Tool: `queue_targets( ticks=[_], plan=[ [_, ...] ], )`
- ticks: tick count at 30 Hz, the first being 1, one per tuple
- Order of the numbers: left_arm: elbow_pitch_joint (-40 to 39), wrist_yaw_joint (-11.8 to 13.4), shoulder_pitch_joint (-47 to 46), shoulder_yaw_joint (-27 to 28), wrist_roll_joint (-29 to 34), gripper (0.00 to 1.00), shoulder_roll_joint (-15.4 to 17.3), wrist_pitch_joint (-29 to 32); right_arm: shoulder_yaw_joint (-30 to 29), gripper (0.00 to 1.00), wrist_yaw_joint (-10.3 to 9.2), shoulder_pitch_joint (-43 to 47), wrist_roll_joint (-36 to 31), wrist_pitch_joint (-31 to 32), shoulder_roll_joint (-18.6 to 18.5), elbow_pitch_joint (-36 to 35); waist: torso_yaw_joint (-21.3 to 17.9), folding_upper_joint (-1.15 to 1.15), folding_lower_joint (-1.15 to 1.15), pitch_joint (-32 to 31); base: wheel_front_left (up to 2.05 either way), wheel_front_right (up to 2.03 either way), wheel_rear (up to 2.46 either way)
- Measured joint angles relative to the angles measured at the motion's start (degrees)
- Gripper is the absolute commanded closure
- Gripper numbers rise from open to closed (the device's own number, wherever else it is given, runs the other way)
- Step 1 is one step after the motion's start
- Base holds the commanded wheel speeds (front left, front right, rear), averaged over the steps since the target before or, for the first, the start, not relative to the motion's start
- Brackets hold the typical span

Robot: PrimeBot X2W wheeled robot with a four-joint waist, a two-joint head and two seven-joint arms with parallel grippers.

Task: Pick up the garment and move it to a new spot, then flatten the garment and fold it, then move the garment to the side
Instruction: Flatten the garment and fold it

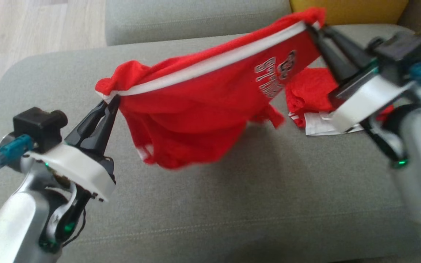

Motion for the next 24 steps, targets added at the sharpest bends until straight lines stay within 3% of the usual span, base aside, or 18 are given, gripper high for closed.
queue_targets(
  ticks=[7, 14, 18, 24],
  plan=[
    [-6.5, 0.9, -0.6, 1.6, -0.6, 1.0, 3.6, 6.5, -2.5, 1.0, 0.0, -0.2, 3.8, 10.8, -1.9, -8.6, 0.3, 0.0, 0.0, 2.7, 0.0, 0.0, 0.0],
    [-2.1, -1.4, -13.7, 2.1, -5.1, 1.0, 3.5, 11.1, -1.4, 1.0, 0.0, -11.3, 11.4, 14.8, -0.3, -3.0, 0.7, 0.0, 0.0, 9.7, 0.0, 0.0, 0.0],
    [7.1, -4.7, -28.5, 1.8, -4.0, 1.0, 1.9, 10.5, 1.1, 1.0, 0.0, -25.5, 12.0, 12.1, 0.9, 6.0, 1.4, 0.0, 0.0, 15.7, 0.0, 0.0, 0.0],
    [23.4, -6.2, -49.6, 1.6, 2.8, 1.0, -2.2, 1.8, -0.1, 1.0, 0.0, -43.9, 8.8, -0.9, 5.5, 21.0, 3.2, 0.0, 0.02, 24.2, 0.0, 0.0, 0.0]
  ],
)
